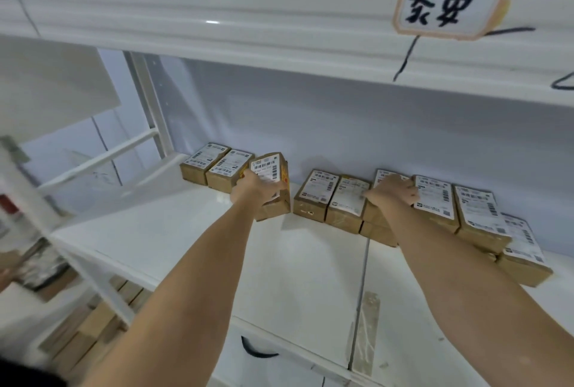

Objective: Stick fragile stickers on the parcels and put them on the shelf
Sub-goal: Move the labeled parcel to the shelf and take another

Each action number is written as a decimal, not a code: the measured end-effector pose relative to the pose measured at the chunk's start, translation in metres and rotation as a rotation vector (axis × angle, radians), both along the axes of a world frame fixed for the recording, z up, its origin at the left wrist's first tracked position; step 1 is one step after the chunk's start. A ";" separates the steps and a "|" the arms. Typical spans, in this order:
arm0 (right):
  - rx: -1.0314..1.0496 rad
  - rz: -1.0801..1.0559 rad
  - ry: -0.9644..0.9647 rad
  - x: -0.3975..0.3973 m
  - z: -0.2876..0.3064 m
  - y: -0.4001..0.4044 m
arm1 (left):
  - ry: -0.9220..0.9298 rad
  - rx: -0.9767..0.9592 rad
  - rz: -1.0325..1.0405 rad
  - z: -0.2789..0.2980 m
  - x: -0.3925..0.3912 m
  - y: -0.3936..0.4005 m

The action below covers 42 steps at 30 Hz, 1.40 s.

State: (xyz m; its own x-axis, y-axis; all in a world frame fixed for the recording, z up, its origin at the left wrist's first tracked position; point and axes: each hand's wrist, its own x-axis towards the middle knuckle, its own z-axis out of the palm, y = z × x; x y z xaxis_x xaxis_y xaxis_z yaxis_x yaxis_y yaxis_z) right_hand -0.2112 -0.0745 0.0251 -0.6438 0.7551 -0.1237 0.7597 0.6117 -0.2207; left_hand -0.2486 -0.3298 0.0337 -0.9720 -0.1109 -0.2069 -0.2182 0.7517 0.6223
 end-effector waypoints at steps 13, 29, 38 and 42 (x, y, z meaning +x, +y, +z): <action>0.058 0.153 -0.020 0.000 0.000 0.015 | 0.021 0.036 0.144 -0.022 0.006 0.027; 0.102 0.130 0.290 -0.014 0.016 -0.007 | 0.033 -0.057 0.082 -0.020 -0.017 0.009; 0.038 0.112 0.296 -0.046 0.028 -0.082 | 0.149 -0.181 -0.092 -0.005 -0.055 -0.047; 0.043 0.111 0.263 -0.062 0.035 -0.133 | 0.183 -0.201 -0.109 0.000 -0.086 -0.096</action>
State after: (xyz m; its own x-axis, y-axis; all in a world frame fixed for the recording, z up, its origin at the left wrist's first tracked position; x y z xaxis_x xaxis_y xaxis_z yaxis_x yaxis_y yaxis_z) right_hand -0.2733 -0.2074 0.0599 -0.7282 0.6795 0.0896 0.6079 0.7007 -0.3735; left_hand -0.3344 -0.4258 0.0342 -0.9996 -0.0249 -0.0116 -0.0274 0.8767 0.4803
